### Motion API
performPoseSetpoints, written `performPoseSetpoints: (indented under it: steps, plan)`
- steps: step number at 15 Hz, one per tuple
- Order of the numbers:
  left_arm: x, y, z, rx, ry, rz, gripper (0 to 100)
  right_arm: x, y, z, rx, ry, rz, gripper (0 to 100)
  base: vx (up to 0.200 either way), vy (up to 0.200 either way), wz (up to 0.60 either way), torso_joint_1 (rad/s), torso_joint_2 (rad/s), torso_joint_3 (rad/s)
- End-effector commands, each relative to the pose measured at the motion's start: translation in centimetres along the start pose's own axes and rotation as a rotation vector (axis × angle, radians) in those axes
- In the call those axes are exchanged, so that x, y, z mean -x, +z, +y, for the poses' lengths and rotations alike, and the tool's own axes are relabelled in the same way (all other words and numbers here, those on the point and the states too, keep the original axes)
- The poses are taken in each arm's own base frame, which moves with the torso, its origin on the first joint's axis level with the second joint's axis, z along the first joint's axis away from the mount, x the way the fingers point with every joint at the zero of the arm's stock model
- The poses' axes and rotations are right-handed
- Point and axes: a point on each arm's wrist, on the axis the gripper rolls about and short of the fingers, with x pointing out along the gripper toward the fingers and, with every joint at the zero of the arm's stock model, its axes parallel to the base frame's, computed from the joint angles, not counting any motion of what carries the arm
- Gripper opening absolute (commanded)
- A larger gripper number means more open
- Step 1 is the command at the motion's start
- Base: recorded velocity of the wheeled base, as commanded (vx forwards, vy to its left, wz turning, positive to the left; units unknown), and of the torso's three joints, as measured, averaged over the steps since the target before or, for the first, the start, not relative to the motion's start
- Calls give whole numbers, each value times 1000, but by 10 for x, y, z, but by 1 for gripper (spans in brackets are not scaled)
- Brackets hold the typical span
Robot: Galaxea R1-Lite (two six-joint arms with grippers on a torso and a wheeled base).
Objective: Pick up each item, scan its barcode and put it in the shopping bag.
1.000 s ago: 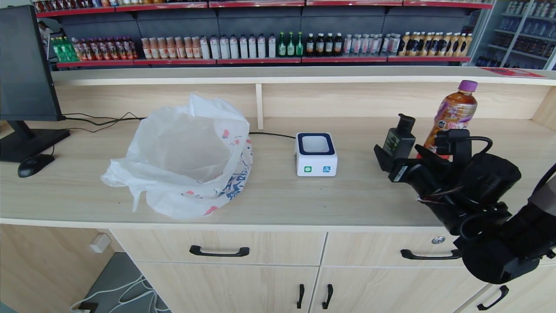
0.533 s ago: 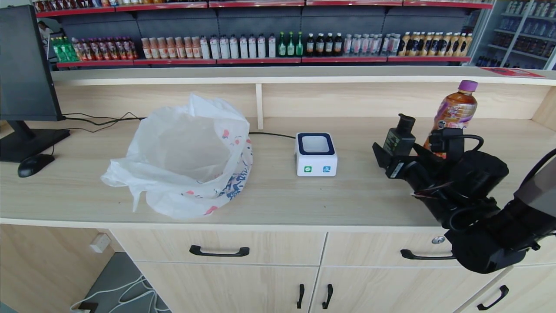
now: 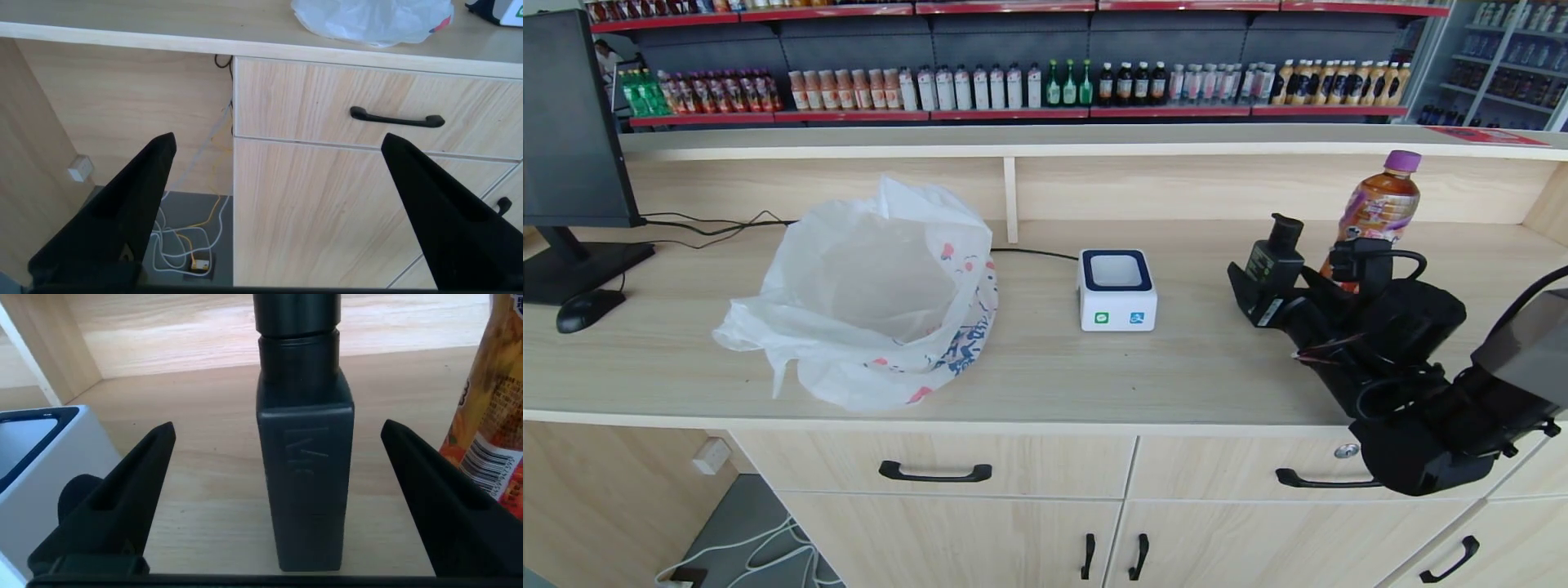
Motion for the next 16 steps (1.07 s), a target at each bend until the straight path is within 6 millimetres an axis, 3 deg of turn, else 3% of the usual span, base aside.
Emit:
performPoseSetpoints:
  steps: [1,6,16]
  plan:
    - [0,0,0,0,0,1,100,-6,0,-2,7,15,-13,100,0,0,0,0,0,0]
    - [0,0,0,0,0,1,100,-21,-10,-1,9,15,-20,100,0,0,0,0,0,0]
    - [0,0,0,0,0,-1,100,-27,-24,-7,11,0,-1,100,0,0,0,0,0,0]
